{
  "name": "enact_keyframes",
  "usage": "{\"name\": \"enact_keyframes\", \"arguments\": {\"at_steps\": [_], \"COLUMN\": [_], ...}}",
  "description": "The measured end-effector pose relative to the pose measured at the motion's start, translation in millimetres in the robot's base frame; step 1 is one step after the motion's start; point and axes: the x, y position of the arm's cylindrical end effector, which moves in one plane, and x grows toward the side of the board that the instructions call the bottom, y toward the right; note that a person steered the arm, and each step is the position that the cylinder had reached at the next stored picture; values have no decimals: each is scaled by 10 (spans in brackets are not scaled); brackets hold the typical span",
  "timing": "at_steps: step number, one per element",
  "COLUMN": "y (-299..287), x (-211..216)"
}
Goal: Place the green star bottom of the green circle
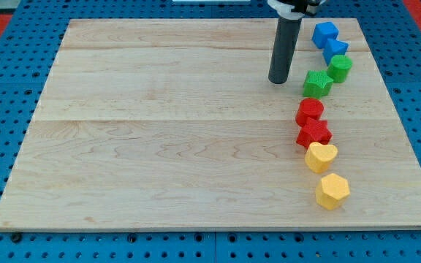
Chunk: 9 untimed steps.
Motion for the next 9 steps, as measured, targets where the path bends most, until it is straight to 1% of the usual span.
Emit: {"name": "enact_keyframes", "arguments": {"at_steps": [1, 3, 7, 8, 9], "y": [-27, 30, 769, 769, 623], "x": [110, 200, 228, 228, 189]}}
